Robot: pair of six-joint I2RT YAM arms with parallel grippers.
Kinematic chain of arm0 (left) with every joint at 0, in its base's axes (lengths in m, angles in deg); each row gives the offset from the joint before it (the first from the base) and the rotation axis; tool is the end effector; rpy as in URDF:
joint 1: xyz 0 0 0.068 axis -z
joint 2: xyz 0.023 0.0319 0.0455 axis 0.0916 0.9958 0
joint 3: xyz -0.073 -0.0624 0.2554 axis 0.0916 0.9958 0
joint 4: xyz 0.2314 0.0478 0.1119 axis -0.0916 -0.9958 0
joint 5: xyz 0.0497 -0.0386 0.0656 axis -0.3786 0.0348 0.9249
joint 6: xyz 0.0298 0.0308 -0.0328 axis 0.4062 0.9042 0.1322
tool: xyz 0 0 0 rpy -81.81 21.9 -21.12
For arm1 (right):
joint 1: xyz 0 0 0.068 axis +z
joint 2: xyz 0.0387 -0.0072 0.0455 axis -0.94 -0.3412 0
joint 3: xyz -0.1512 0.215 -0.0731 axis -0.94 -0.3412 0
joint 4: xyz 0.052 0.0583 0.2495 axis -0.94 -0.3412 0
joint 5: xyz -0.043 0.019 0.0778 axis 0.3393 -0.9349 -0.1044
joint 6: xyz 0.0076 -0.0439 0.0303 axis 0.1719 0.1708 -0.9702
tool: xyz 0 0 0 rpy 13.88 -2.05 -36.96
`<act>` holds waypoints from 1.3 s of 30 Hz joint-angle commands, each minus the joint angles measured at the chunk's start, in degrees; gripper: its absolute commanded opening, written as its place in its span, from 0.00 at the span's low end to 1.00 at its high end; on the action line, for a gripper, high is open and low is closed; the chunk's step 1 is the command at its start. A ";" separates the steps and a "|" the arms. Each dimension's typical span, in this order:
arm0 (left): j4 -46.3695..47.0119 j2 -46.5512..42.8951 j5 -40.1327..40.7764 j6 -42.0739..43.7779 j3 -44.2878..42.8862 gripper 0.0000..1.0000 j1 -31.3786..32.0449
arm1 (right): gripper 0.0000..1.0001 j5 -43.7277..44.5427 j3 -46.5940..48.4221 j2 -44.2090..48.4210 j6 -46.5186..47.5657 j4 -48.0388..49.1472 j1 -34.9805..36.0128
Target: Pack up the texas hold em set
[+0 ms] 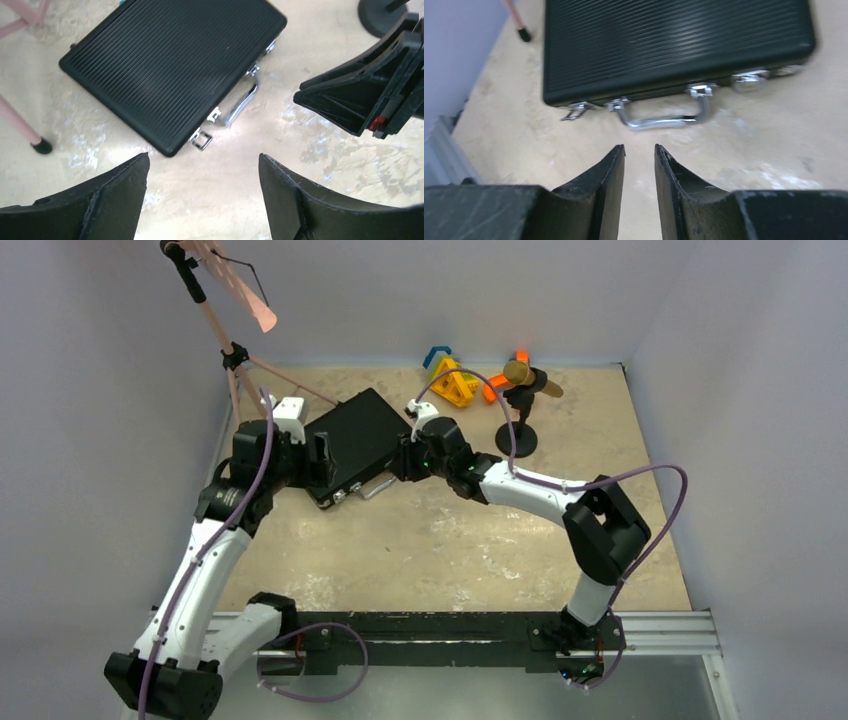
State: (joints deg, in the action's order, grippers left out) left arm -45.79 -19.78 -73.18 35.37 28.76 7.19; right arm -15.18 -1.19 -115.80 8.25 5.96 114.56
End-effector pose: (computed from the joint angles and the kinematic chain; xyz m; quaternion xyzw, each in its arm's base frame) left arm 0.1984 -0.0461 0.3477 0.0225 0.8758 -0.1260 0.4653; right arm 0.2851 0.2824 0.2438 -0.1500 0.8393 0.3156 0.4165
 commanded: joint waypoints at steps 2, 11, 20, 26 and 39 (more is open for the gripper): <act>-2.59 -6.36 5.28 0.40 4.32 0.86 -0.76 | 0.31 -10.59 5.52 -5.17 -3.99 8.42 2.23; -2.45 -6.64 5.50 1.25 4.76 0.87 -0.76 | 0.15 -18.78 13.41 -16.02 -6.98 12.84 4.71; -1.72 -7.64 5.32 1.25 5.11 0.86 -0.76 | 0.12 -23.18 19.66 -22.19 -6.84 12.59 5.79; -1.72 -7.80 5.04 1.25 5.25 0.86 -0.76 | 0.11 -22.10 22.83 -24.33 -4.91 9.37 6.31; -1.72 -7.68 5.02 1.34 5.26 0.86 -0.76 | 0.09 -18.89 17.24 -23.88 -3.30 7.59 7.82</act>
State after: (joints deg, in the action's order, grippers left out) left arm -48.81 -26.82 -68.11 35.90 33.79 6.75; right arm -35.94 18.77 -140.98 3.42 13.74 121.45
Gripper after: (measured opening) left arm 0.862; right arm 0.093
